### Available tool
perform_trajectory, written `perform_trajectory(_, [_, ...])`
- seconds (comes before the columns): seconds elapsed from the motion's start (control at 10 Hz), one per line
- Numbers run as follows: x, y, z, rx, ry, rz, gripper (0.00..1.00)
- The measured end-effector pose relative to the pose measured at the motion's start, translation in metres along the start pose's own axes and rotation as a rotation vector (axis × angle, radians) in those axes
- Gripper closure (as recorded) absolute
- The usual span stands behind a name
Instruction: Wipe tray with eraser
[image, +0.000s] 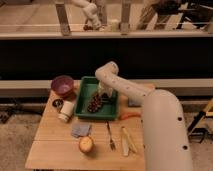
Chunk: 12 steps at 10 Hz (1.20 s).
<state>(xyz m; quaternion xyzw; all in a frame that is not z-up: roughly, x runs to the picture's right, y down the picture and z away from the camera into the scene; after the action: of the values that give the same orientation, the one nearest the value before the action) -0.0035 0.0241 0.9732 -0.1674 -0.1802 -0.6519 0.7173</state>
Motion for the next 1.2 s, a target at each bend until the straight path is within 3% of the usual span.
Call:
perform_trajectory(0.1, [0.0, -0.011, 0.001, 0.012, 0.0, -0.026, 0.95])
perform_trajectory(0.4, [-0.009, -0.039, -0.011, 0.146, -0.013, -0.107, 0.95])
perform_trajectory(0.6, [-0.028, -0.051, -0.025, 0.186, -0.021, -0.181, 0.95])
perform_trajectory(0.9, [-0.037, -0.047, -0.029, 0.109, -0.014, -0.217, 0.95])
perform_trajectory(1.1, [-0.033, -0.028, -0.027, 0.084, -0.015, -0.186, 0.95])
perform_trajectory(1.2, [-0.028, -0.007, -0.024, 0.074, -0.018, -0.134, 0.95])
